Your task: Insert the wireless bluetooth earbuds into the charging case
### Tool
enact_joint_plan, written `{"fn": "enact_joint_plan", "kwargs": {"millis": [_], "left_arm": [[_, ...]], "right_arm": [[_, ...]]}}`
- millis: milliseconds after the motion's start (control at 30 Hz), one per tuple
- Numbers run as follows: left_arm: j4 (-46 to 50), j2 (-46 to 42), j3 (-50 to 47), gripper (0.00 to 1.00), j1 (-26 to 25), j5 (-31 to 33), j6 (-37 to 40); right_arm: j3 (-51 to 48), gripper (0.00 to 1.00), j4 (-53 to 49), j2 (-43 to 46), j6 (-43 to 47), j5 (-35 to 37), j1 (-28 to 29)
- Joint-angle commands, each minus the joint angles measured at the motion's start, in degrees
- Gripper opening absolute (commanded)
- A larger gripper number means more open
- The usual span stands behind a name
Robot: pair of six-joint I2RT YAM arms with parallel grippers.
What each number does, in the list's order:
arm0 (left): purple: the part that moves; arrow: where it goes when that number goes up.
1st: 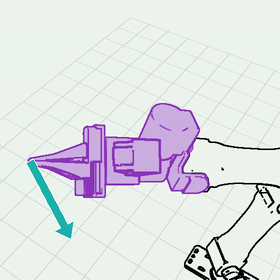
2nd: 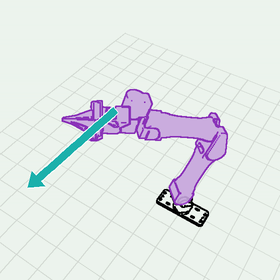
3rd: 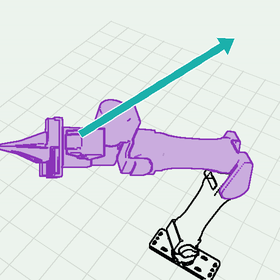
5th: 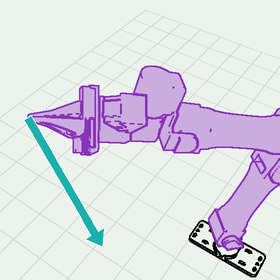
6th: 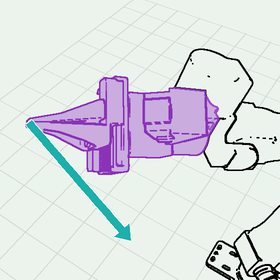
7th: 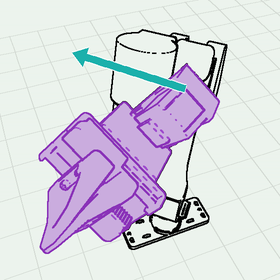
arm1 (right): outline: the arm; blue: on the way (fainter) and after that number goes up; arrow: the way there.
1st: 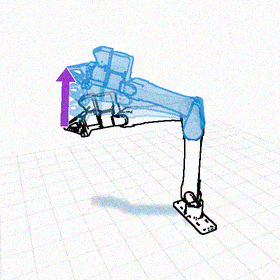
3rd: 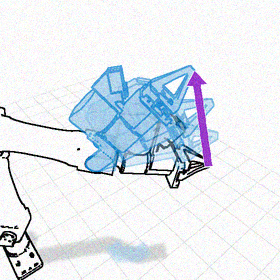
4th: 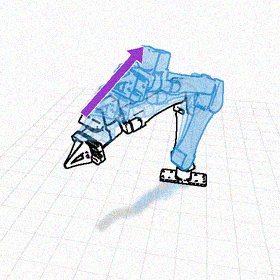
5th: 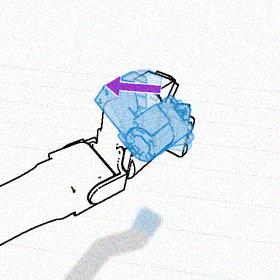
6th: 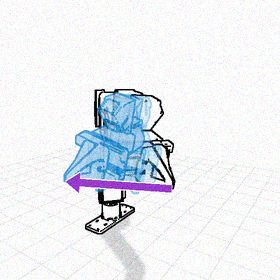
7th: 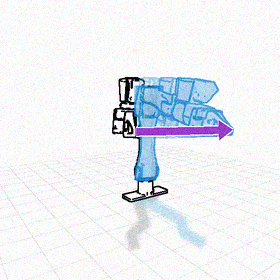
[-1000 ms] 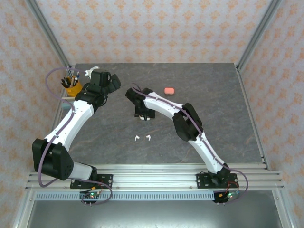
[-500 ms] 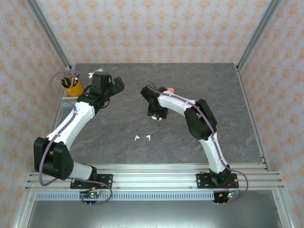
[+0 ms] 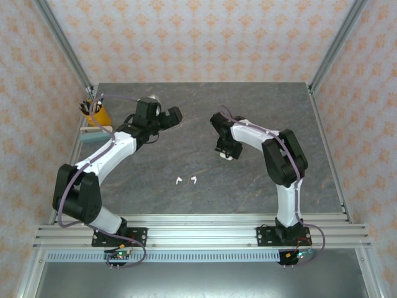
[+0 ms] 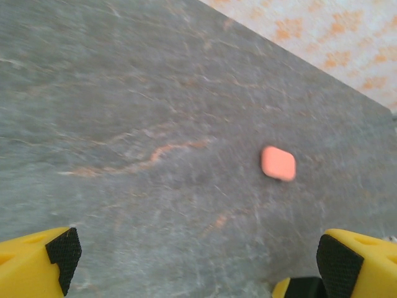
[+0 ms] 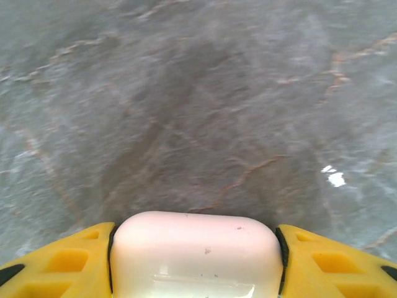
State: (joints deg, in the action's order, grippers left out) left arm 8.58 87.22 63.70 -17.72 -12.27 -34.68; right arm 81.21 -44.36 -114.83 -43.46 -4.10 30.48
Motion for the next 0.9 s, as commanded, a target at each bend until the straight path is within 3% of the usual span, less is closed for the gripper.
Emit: {"fn": "enact_joint_plan", "kwargs": {"millis": [0, 367, 567, 867], "left_arm": [[-5.07, 1.42, -1.19, 1.00, -2.40, -3.69, -0.56], [-19.73, 7.57, -5.49, 1.00, -8.47, -12.60, -6.89], [-26.40, 12.16, -5.56, 0.98, -11.56, -14.00, -10.32], [-34.32, 18.68, -4.34, 0.81, -14.04, -16.27, -14.08]], "right_arm": [[-1.73, 0.53, 2.02, 3.95, -2.62, 0.79, -1.29], [-3.25, 0.52, 6.21, 6.02, -7.78, -2.78, -5.66], [-3.82, 0.52, 8.61, 5.75, -10.88, -5.23, -7.52], [-4.22, 0.52, 11.30, 5.40, -14.14, -7.93, -9.38]]}}
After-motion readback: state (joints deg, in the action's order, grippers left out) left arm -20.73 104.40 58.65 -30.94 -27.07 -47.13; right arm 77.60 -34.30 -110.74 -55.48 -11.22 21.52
